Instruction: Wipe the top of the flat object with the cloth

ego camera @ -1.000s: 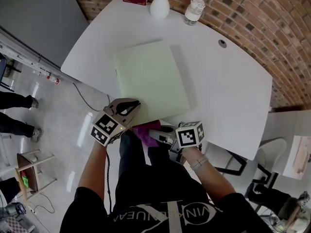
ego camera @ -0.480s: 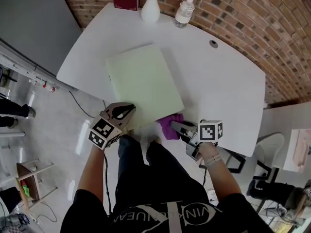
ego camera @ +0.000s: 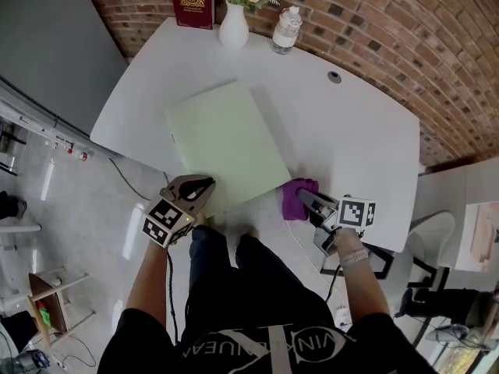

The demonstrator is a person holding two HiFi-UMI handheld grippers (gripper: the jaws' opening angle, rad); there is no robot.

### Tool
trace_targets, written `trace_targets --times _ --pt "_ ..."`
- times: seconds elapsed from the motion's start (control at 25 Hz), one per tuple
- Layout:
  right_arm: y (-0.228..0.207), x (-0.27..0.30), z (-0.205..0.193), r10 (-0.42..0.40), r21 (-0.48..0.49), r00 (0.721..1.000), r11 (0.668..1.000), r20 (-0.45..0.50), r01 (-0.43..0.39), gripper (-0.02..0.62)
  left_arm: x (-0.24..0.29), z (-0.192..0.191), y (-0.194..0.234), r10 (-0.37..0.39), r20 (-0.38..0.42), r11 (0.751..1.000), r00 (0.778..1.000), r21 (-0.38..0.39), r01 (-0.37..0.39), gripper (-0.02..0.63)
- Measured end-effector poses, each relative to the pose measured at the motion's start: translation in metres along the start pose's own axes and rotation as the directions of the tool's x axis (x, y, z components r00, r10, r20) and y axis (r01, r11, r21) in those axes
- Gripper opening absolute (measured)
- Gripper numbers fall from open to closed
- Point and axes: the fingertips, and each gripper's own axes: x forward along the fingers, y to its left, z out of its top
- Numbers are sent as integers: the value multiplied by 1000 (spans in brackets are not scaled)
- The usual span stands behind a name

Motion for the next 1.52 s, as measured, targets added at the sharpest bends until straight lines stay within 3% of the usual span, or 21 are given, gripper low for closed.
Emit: trace_targets --times 0.08,0.2,0.4,0.56,0.84,1.12,1.24,1.52 --pt "-5 -6 8 -28 -20 999 999 22 28 64 -2 2 3 22 9 999 1000 -35 -22 25" --pt "-9 -12 25 -57 -61 996 996 71 62 64 -11 9 16 142 63 985 988 -105 -135 26" --pt "-13 -5 55 -98 -157 989 981 113 115 64 -42 8 32 342 104 920 934 -242 -310 26" --pt "-6 18 53 -81 -217 996 973 28 85 64 -60 -7 37 427 52 864 903 -320 -390 26" --pt "12 29 40 0 -201 998 980 -63 -13 64 -79 -19 51 485 9 817 874 -362 -450 26" --pt "38 45 6 90 -112 988 988 -125 -104 64 -112 -27 77 571 3 756 821 -392 -525 26" --pt "51 55 -11 132 -88 977 985 -169 -148 64 -119 -26 80 587 1 747 810 -387 -541 26" --pt "81 80 -40 169 -145 946 966 -275 -215 64 -123 -22 73 620 26 736 784 -365 -570 28"
